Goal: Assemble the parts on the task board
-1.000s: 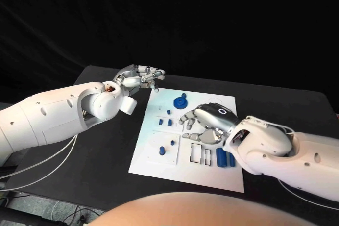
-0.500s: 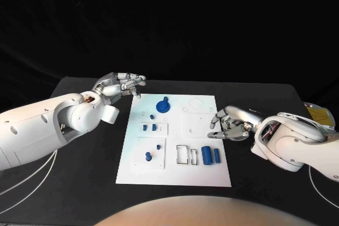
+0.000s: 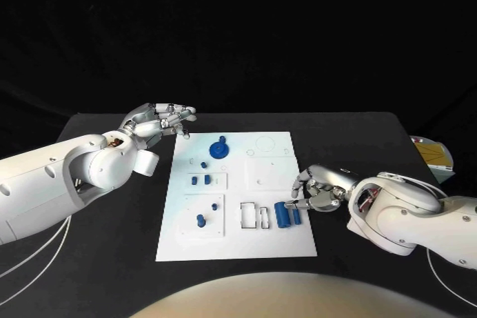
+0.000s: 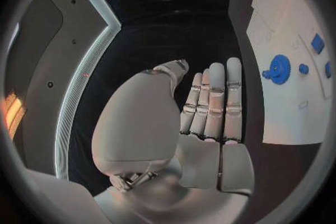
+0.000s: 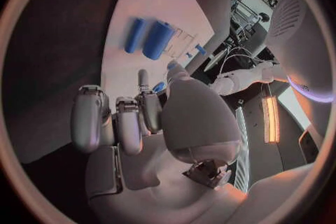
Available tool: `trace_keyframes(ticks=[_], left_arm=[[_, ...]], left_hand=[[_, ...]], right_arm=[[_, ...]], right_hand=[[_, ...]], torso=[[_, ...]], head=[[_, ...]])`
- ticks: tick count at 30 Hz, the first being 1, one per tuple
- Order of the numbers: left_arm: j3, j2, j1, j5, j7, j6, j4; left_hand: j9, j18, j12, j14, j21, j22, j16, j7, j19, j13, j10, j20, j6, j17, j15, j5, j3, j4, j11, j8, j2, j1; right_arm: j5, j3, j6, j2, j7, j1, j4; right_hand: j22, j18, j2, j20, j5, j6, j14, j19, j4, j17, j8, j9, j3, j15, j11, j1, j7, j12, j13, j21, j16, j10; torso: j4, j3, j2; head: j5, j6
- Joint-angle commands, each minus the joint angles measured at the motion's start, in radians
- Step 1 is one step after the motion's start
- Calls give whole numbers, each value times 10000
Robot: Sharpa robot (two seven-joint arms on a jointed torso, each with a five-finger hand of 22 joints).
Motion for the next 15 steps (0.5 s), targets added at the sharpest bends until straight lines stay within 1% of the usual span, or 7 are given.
trace_keyframes(ticks=[1, 5, 7, 15], left_arm=[[3, 7, 0, 1, 59, 132, 18], [2, -5, 0, 1, 56, 130, 24], [1, -18, 0, 1, 54, 130, 32], [1, -34, 0, 17, 44, 144, 42]], left_hand=[[15, 133, 56, -14, -38, -16, -68, 14, 44, -12, -57, 30, -82, 17, 81, 38, 1, -27, -12, 44, 22, 38], [15, 133, 56, -14, -38, -16, -68, 14, 44, -12, -57, 30, -82, 17, 81, 38, 1, -27, -12, 44, 22, 38], [15, 133, 56, -14, -38, -16, -68, 14, 44, -12, -57, 30, -82, 17, 81, 38, 1, -27, -12, 44, 22, 38], [27, 132, 75, -13, -43, -17, -68, 10, 44, -14, -60, 31, -78, 19, 82, 35, -4, -16, -13, 62, 20, 20]], right_arm=[[-335, -7, 40, 91, -339, -59, -4], [-435, -9, 166, 217, -387, -134, -36], [-529, -11, 321, 307, -461, -194, -80], [-651, -13, 705, 575, -619, -340, -257]], right_hand=[[1066, -115, -1, -8, -57, -40, 888, 47, 6, 1812, 42, 21, -88, -55, 4, -103, -50, 67, 439, 39, 53, 84], [1087, -121, 20, -9, -82, -33, 890, 60, 4, 1819, 57, 32, -123, -56, 1, -110, -53, 106, 482, 67, 55, 102], [1095, -123, 40, -10, -131, -31, 892, 63, 4, 1829, 71, 44, -173, -57, 0, -120, -56, 130, 512, 73, 59, 109], [1082, -116, 76, -11, -186, -30, 887, 51, 9, 1808, 89, 59, -250, -58, -1, -156, -59, 62, 452, 40, 54, 57]], torso=[[4, -3, 8], [-4, -2, 15], [-18, -9, 16], [-23, -10, 18]], head=[[14, -16], [31, -43], [48, -52], [87, -56]])
